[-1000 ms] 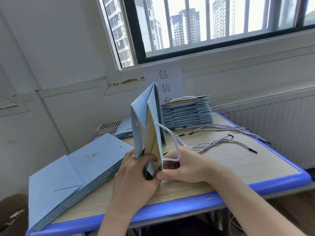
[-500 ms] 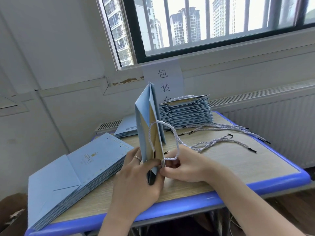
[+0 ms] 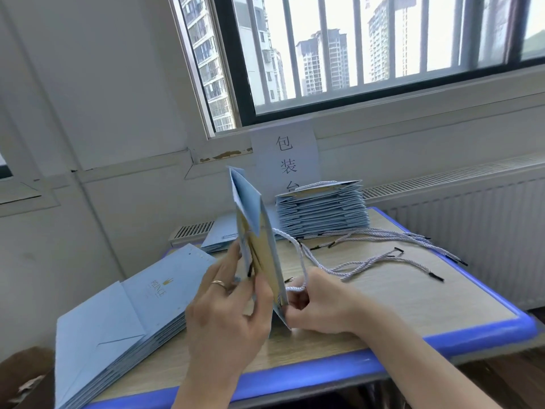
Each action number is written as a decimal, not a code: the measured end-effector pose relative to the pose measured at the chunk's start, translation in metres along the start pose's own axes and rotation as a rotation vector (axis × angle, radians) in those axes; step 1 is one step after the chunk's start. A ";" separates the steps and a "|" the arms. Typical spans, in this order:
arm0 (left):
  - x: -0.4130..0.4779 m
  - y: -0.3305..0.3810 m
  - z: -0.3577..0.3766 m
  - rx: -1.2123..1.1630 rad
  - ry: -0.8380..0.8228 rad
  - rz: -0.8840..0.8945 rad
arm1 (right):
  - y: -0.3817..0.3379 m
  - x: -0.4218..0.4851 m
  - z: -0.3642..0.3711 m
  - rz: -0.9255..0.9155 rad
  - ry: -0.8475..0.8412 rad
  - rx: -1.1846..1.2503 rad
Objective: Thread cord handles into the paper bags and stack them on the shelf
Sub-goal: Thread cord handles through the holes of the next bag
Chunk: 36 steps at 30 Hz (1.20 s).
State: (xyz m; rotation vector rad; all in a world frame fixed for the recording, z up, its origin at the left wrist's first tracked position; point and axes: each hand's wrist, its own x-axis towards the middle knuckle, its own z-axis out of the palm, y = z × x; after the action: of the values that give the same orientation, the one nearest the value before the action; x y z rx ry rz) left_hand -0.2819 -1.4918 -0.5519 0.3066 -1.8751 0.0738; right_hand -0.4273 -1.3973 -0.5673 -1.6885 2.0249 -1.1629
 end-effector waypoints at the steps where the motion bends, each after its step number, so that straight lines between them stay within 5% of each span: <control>1: 0.002 -0.001 0.000 0.012 -0.016 0.038 | 0.000 0.000 0.000 0.000 0.000 0.009; 9: -0.007 -0.007 -0.003 0.014 -0.135 -0.135 | -0.003 -0.001 -0.003 0.018 -0.039 0.032; 13: 0.005 -0.002 0.001 -0.094 -0.009 -0.302 | -0.001 0.000 -0.001 0.005 -0.044 0.019; 20: 0.022 0.000 0.019 -0.114 0.074 -0.159 | 0.003 0.001 0.001 -0.004 -0.041 -0.003; 32: -0.006 -0.009 0.023 -0.079 -0.168 -0.383 | -0.006 0.001 0.006 -0.101 0.027 -0.379; 36: -0.004 -0.009 0.021 -0.117 -0.061 -0.392 | -0.012 0.000 0.010 -0.133 0.046 -0.573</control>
State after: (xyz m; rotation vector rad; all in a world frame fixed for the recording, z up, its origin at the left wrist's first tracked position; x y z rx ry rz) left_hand -0.2975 -1.5039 -0.5631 0.5938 -1.8384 -0.3137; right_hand -0.4121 -1.4011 -0.5655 -2.0870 2.4692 -0.6898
